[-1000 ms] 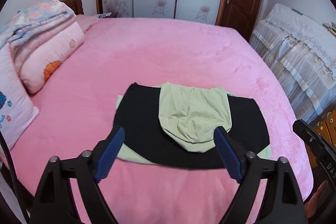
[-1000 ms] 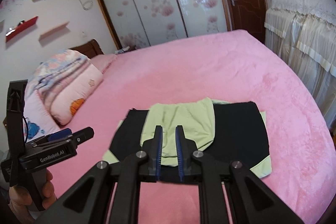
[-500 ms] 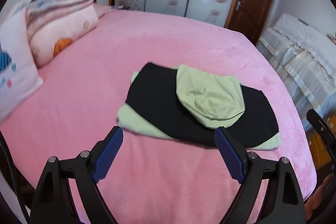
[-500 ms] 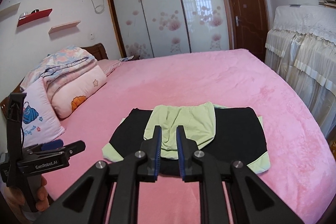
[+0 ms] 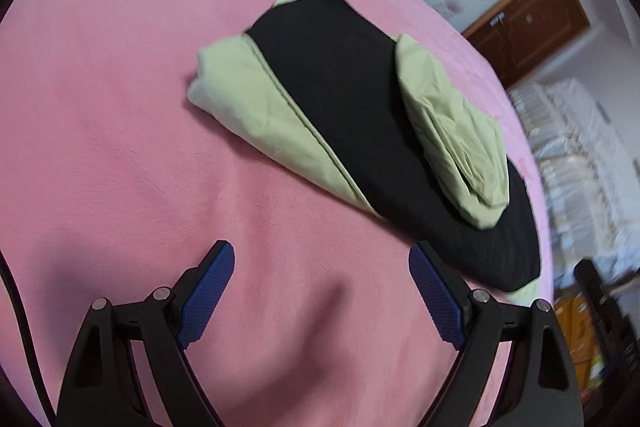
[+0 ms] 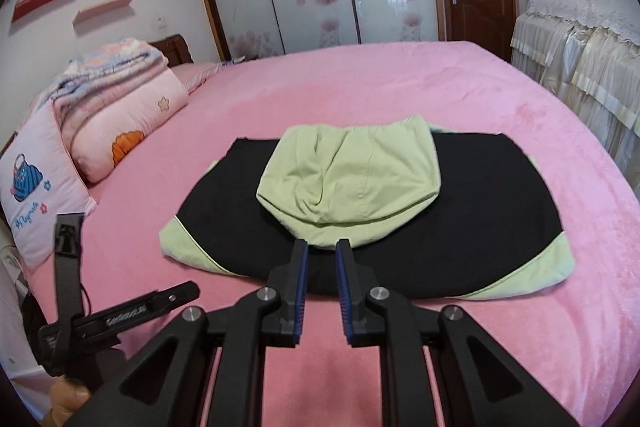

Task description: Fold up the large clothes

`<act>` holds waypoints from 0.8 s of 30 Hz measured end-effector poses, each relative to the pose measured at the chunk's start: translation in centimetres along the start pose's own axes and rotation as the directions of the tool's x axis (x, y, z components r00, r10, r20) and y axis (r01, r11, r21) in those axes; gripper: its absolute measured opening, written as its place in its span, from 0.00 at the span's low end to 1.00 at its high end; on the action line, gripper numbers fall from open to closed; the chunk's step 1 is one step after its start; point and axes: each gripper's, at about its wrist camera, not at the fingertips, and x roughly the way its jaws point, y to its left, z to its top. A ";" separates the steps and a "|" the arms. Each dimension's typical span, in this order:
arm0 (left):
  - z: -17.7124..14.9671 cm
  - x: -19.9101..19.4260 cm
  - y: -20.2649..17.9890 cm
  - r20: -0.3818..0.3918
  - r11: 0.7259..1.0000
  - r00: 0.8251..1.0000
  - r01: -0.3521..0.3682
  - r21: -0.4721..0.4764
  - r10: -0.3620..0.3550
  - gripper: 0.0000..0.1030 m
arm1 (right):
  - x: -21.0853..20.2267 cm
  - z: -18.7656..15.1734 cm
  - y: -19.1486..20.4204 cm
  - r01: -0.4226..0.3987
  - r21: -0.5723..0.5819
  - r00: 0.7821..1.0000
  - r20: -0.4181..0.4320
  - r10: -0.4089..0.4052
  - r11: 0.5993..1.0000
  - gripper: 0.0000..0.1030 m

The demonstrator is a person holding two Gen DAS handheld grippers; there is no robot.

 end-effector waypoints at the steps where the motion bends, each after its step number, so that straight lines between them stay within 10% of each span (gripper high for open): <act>1: 0.3 0.7 0.5 0.004 1.000 1.000 0.016 -0.023 -0.016 0.85 | 0.6 0.0 0.0 -0.001 0.003 1.000 -0.006 0.001 1.000 0.14; 15: 6.0 6.2 1.3 0.182 0.979 0.973 0.168 -0.118 -0.145 0.85 | 6.6 -0.4 0.4 -0.004 -0.009 0.999 -0.051 0.003 1.000 0.13; 17: 6.6 6.6 0.9 0.198 0.978 0.970 0.170 -0.125 -0.143 0.72 | 7.0 -0.2 0.1 0.002 -0.010 0.999 -0.050 -0.002 1.000 0.14; 19: 7.5 7.3 0.5 0.198 0.977 0.971 0.162 -0.141 -0.133 0.29 | 7.6 0.2 -0.2 0.019 -0.016 0.999 -0.039 -0.019 1.000 0.13; 24: 8.1 7.4 0.7 0.220 0.970 0.967 0.170 -0.174 -0.130 0.09 | 8.7 2.2 -0.5 0.056 -0.028 0.998 -0.001 -0.056 0.998 0.13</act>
